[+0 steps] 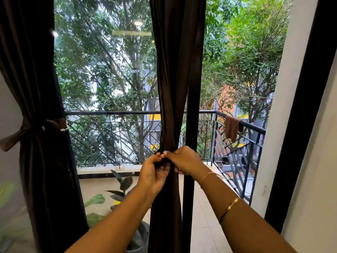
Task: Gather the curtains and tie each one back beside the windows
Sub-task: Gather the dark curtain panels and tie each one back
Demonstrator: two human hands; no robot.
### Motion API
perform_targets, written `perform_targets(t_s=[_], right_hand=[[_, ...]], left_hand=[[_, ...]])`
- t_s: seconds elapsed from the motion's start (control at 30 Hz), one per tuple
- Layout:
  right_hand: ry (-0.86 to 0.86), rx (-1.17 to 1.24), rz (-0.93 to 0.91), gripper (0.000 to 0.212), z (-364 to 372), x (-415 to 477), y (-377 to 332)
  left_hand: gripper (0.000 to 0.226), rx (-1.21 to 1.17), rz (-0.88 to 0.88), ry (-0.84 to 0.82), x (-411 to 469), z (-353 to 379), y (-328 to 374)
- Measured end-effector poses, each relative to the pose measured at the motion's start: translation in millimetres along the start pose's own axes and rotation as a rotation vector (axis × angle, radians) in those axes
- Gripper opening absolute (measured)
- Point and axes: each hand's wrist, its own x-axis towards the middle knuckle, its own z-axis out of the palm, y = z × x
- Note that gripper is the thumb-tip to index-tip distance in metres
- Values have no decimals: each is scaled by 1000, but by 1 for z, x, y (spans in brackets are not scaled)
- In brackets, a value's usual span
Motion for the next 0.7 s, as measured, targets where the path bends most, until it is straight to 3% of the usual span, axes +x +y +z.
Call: perform_targets(t_s=[0.1,0.17,0.43,0.53,0.7], right_hand=[[-70,536,178,21,-3,1,2],[-88,737,247,18,-1,2,5],[-126,1261,74,17,21,-7,32],[-14,1249,55,19,28,-9,34],[135,924,-64,9,30,-9,28]], left_hand=[[27,126,-75,-109,1,-12,9],[26,231,-78,-206,2,-19,13],[18,457,212,-156,9,-24,12],[17,629,292,-146,12,-25,12],[17,738,285,-192,17,-29,13]])
